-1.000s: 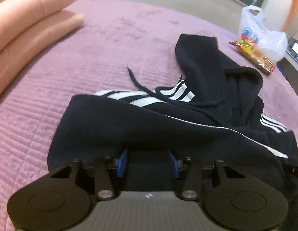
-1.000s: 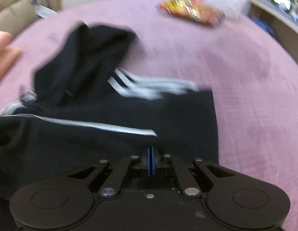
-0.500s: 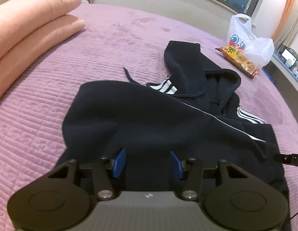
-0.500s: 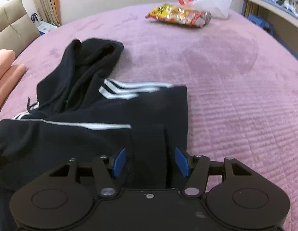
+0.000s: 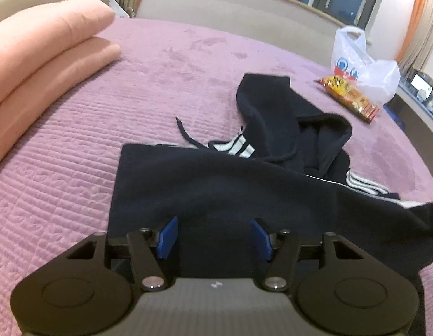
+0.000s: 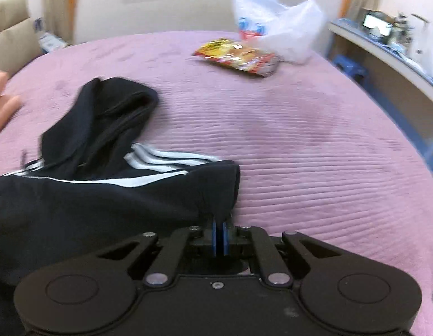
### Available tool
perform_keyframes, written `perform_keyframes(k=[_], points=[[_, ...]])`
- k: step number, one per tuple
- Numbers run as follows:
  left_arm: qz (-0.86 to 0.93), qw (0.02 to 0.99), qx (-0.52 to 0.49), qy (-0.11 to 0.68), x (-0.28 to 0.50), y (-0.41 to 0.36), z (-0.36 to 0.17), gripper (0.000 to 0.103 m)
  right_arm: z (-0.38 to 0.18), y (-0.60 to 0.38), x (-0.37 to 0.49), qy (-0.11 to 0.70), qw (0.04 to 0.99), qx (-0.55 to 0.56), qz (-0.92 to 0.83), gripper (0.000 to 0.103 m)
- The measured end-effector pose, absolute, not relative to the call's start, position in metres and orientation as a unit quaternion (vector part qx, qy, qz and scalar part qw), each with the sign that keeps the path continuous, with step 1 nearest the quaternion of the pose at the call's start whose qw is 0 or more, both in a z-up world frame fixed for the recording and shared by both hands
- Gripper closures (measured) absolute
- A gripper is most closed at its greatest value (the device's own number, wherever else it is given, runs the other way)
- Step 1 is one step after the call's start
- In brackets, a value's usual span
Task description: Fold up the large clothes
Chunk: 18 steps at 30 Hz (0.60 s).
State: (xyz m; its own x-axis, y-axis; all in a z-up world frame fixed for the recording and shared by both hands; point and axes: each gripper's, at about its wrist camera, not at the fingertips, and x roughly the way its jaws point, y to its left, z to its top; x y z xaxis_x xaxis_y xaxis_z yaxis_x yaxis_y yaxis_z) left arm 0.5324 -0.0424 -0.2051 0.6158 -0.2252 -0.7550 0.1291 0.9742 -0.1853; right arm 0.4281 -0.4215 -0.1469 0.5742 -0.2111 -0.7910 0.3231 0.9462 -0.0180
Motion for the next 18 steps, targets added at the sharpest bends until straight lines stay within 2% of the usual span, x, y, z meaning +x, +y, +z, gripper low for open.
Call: perform_keyframes(k=[2, 3, 9, 11, 12, 13, 16, 18], points=[[-0.078, 0.892, -0.039, 0.444, 0.543, -0.047, -0.22, 0.043, -0.17, -0.431, 0.439, 0.484, 0.863, 0.07, -0.126, 0.076], [-0.075, 0.888, -0.039, 0.452, 0.548, -0.047, -0.224, 0.043, -0.179, -0.432, 0.443, 0.503, 0.852, 0.053, -0.138, 0.056], [-0.105, 0.908, -0.055, 0.402, 0.553, -0.05, -0.197, 0.041, -0.134, -0.427, 0.433, 0.405, 0.9, 0.061, -0.149, 0.054], [-0.102, 0.904, -0.038, 0.413, 0.563, -0.058, -0.202, 0.042, -0.14, -0.415, 0.447, 0.417, 0.899, 0.053, -0.122, 0.062], [-0.096, 0.9, -0.031, 0.425, 0.568, -0.061, -0.206, 0.043, -0.15, -0.407, 0.457, 0.432, 0.894, 0.038, -0.11, 0.083], [-0.087, 0.89, -0.018, 0.447, 0.576, -0.065, -0.215, 0.043, -0.162, -0.4, 0.464, 0.446, 0.888, 0.024, -0.106, 0.099], [-0.083, 0.878, 0.014, 0.471, 0.586, -0.071, -0.229, 0.041, -0.209, -0.4, 0.486, 0.524, 0.846, 0.039, -0.088, 0.099], [-0.093, 0.88, 0.011, 0.465, 0.586, -0.072, -0.218, 0.042, -0.21, -0.402, 0.489, 0.532, 0.843, 0.039, -0.076, 0.098]])
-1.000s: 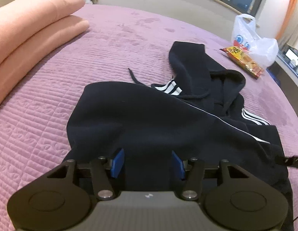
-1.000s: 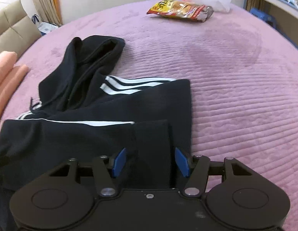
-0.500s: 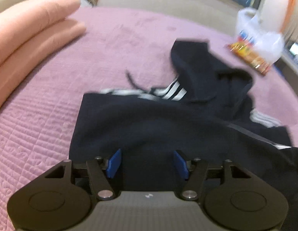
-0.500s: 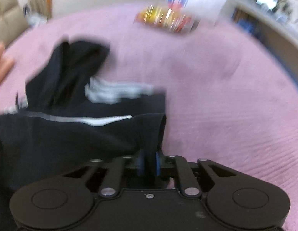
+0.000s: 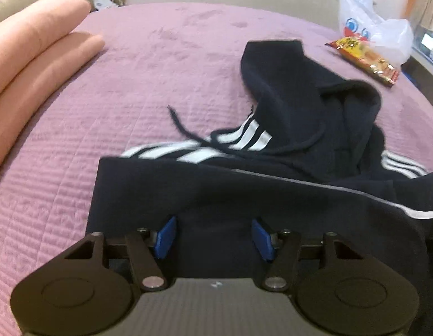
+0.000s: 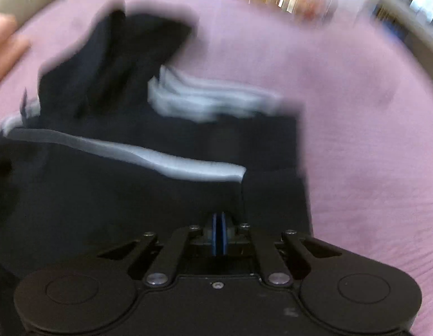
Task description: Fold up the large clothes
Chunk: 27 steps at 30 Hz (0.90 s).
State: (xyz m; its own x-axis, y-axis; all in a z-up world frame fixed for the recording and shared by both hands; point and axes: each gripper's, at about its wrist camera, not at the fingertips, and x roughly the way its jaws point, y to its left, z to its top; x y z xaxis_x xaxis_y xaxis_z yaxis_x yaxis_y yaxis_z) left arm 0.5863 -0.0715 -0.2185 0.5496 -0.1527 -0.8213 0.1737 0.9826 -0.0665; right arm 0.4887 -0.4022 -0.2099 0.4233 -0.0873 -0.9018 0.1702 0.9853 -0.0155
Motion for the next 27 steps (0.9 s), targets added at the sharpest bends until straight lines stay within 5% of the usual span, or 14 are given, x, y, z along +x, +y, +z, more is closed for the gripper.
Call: perform_keyframes(k=[9, 12, 19, 21, 22, 23, 27], points=[[-0.179, 0.901, -0.081, 0.386, 0.672, -0.115, -0.15, 0.041, -0.131, -0.425, 0.541, 0.393, 0.917, 0.062, -0.03, 0.089], [-0.19, 0.894, -0.1, 0.393, 0.73, -0.145, -0.155, 0.041, -0.138, -0.435, 0.588, 0.373, 0.921, 0.112, -0.026, 0.063], [-0.187, 0.874, -0.049, 0.445, 0.812, -0.197, -0.196, 0.038, -0.168, -0.447, 0.644, 0.394, 0.904, 0.164, -0.023, 0.06], [-0.184, 0.865, -0.029, 0.466, 0.821, -0.206, -0.21, 0.057, -0.18, -0.45, 0.655, 0.403, 0.899, 0.167, -0.026, 0.06], [-0.176, 0.868, -0.01, 0.465, 0.823, -0.208, -0.215, 0.082, -0.18, -0.449, 0.657, 0.405, 0.899, 0.168, -0.025, 0.06], [-0.181, 0.868, -0.003, 0.462, 0.824, -0.206, -0.217, 0.092, -0.182, -0.449, 0.658, 0.406, 0.898, 0.169, -0.024, 0.06], [-0.208, 0.876, -0.064, 0.431, 0.809, -0.16, -0.202, 0.093, -0.194, -0.448, 0.676, 0.419, 0.891, 0.174, -0.026, 0.06]])
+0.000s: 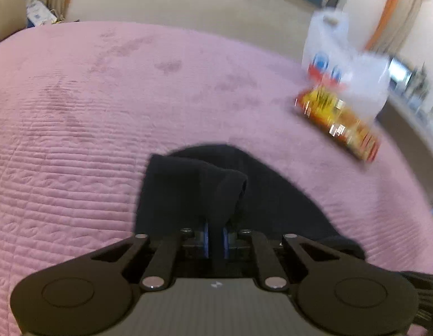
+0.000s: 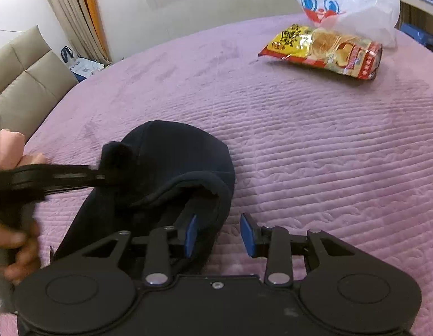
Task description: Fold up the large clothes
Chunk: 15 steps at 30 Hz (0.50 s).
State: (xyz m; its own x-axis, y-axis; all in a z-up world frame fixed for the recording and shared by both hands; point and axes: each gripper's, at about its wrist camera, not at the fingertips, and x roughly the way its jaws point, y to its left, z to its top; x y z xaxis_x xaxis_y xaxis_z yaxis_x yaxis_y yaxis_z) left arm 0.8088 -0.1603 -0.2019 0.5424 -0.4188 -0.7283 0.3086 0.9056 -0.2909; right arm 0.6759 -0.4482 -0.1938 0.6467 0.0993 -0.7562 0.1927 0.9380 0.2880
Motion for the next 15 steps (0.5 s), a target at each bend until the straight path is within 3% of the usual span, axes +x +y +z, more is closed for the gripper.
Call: perform_keyframes(k=[1, 2, 3, 6, 10, 13, 15], points=[[-0.208, 0.877, -0.085, 0.424, 0.804, -0.144, -0.197, 0.093, -0.197, -0.448, 0.681, 0.422, 0.889, 0.176, -0.024, 0.059], [-0.206, 0.878, -0.105, 0.419, 0.801, -0.127, -0.192, 0.093, -0.198, -0.446, 0.684, 0.422, 0.888, 0.18, -0.021, 0.067], [-0.196, 0.878, -0.129, 0.418, 0.797, -0.107, -0.188, 0.093, -0.195, -0.445, 0.684, 0.41, 0.894, 0.181, -0.021, 0.096], [-0.167, 0.864, -0.213, 0.426, 0.791, -0.045, -0.192, 0.095, -0.175, -0.443, 0.673, 0.358, 0.916, 0.18, -0.021, 0.096], [-0.123, 0.843, -0.217, 0.477, 0.796, -0.004, -0.231, 0.094, -0.171, -0.444, 0.655, 0.343, 0.92, 0.181, -0.056, 0.096], [-0.139, 0.829, -0.166, 0.516, 0.801, -0.014, -0.263, 0.088, -0.197, -0.444, 0.658, 0.385, 0.905, 0.162, -0.084, 0.095], [-0.156, 0.839, -0.131, 0.504, 0.799, -0.019, -0.255, 0.085, -0.226, -0.446, 0.669, 0.442, 0.879, 0.153, -0.089, 0.088]])
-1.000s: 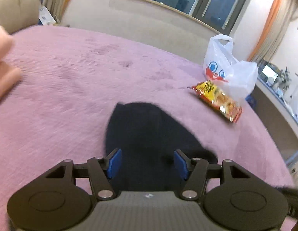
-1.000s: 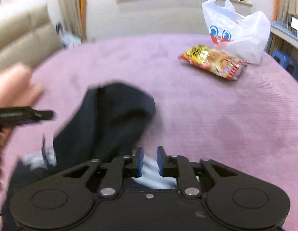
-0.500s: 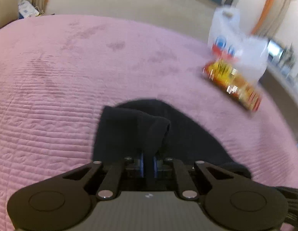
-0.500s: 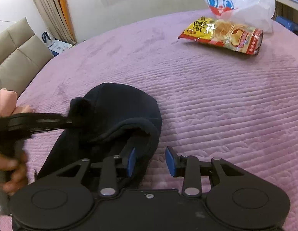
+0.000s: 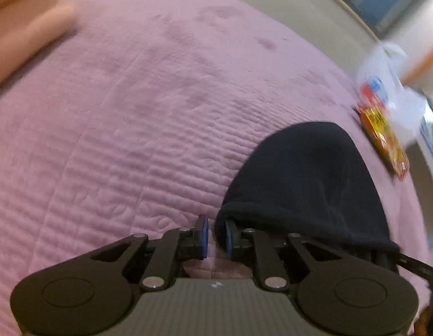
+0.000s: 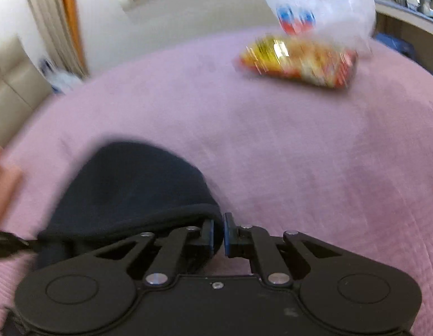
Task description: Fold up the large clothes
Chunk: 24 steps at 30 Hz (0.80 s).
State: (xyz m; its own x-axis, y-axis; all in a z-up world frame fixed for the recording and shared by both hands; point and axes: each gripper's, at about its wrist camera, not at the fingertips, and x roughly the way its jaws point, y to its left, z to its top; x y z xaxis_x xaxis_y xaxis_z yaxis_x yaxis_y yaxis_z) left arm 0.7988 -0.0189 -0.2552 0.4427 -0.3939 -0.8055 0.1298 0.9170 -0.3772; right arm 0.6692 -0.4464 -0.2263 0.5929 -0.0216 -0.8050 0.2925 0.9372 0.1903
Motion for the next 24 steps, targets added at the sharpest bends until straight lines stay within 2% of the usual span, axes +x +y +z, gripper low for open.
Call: perform_keyframes(k=[1, 2, 4, 7, 9, 11, 12, 13, 14, 15, 16, 19, 21, 24], points=[[-0.157, 0.841, -0.124, 0.503, 0.797, -0.018, -0.249, 0.078, -0.232, -0.448, 0.67, 0.447, 0.877, 0.157, -0.087, 0.088], [-0.158, 0.844, -0.113, 0.5, 0.794, -0.017, -0.242, 0.065, -0.227, -0.451, 0.667, 0.443, 0.878, 0.161, -0.084, 0.084], [-0.14, 0.858, -0.054, 0.492, 0.781, -0.013, -0.227, 0.052, -0.21, -0.457, 0.659, 0.44, 0.88, 0.165, -0.076, 0.06], [-0.105, 0.88, 0.018, 0.462, 0.759, -0.004, -0.202, 0.053, -0.178, -0.461, 0.634, 0.408, 0.899, 0.153, -0.042, 0.057], [-0.106, 0.894, 0.008, 0.436, 0.755, 0.006, -0.185, 0.054, -0.162, -0.451, 0.623, 0.38, 0.918, 0.112, -0.02, 0.056], [-0.148, 0.898, -0.032, 0.413, 0.759, 0.0, -0.171, 0.056, -0.154, -0.429, 0.628, 0.357, 0.933, 0.049, -0.021, 0.061], [-0.176, 0.898, -0.05, 0.4, 0.763, -0.01, -0.167, 0.056, -0.153, -0.422, 0.636, 0.348, 0.937, 0.032, -0.024, 0.075], [-0.201, 0.896, -0.063, 0.39, 0.769, -0.024, -0.165, 0.056, -0.153, -0.418, 0.645, 0.342, 0.939, 0.028, -0.021, 0.099], [-0.219, 0.893, -0.064, 0.388, 0.774, -0.037, -0.166, 0.056, -0.157, -0.411, 0.655, 0.33, 0.944, 0.031, -0.013, 0.103], [-0.237, 0.888, -0.054, 0.391, 0.783, -0.056, -0.17, 0.057, -0.161, -0.407, 0.664, 0.319, 0.947, 0.037, -0.01, 0.103], [-0.247, 0.884, -0.045, 0.394, 0.791, -0.07, -0.177, 0.063, -0.167, -0.402, 0.674, 0.324, 0.945, 0.039, -0.011, 0.103], [-0.263, 0.859, -0.05, 0.436, 0.819, -0.092, -0.215, 0.073, -0.199, -0.401, 0.708, 0.383, 0.921, 0.068, -0.006, 0.103], [-0.249, 0.845, -0.029, 0.472, 0.828, -0.095, -0.245, 0.076, -0.224, -0.409, 0.719, 0.425, 0.901, 0.091, -0.011, 0.103], [-0.252, 0.856, -0.014, 0.452, 0.817, -0.085, -0.26, 0.076, -0.228, -0.418, 0.71, 0.414, 0.904, 0.107, -0.001, 0.103]])
